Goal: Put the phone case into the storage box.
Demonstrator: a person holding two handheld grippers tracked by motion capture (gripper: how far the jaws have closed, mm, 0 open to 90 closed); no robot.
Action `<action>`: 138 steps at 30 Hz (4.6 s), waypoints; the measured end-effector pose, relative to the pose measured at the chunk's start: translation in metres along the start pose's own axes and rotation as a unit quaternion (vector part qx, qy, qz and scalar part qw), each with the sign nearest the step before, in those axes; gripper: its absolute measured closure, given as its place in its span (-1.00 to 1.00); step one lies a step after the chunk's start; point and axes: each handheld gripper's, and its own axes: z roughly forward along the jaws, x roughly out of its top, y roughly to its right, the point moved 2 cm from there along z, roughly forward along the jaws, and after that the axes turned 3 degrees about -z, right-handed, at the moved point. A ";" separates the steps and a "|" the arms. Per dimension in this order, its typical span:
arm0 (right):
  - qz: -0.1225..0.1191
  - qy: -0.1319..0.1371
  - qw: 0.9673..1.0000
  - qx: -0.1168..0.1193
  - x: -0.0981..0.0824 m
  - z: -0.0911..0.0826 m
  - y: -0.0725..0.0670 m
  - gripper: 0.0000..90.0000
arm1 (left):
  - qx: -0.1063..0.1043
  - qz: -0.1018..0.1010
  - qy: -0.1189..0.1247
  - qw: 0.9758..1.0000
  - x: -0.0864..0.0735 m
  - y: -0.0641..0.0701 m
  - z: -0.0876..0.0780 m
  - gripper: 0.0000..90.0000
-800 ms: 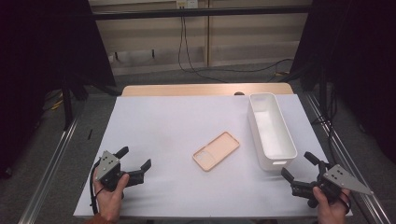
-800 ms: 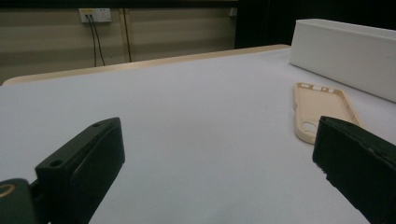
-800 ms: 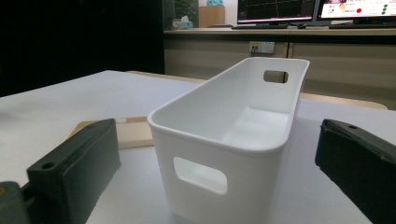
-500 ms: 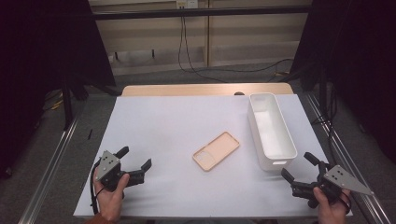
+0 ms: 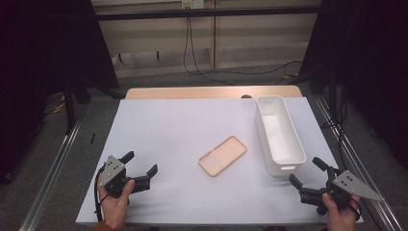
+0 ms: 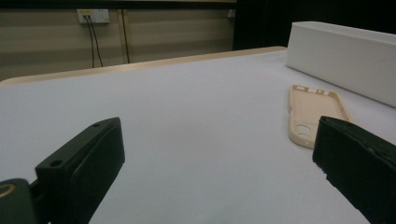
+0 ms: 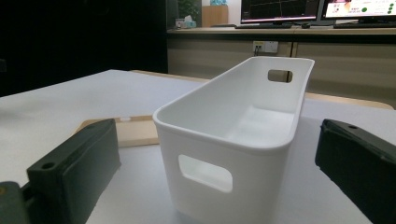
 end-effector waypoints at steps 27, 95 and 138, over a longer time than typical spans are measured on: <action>-0.003 -0.001 1.000 0.000 0.000 -0.002 -0.001 -1.00 | -0.032 -0.013 0.003 0.999 0.008 0.013 0.030 -0.94; -0.006 -0.004 1.000 0.005 -0.001 -0.001 -0.002 -1.00 | -0.078 0.017 -0.017 0.997 0.043 0.047 0.130 -0.94; -0.005 -0.003 1.000 0.010 -0.001 -0.001 -0.002 -1.00 | -0.086 0.016 -0.045 0.995 0.070 0.056 0.193 -0.14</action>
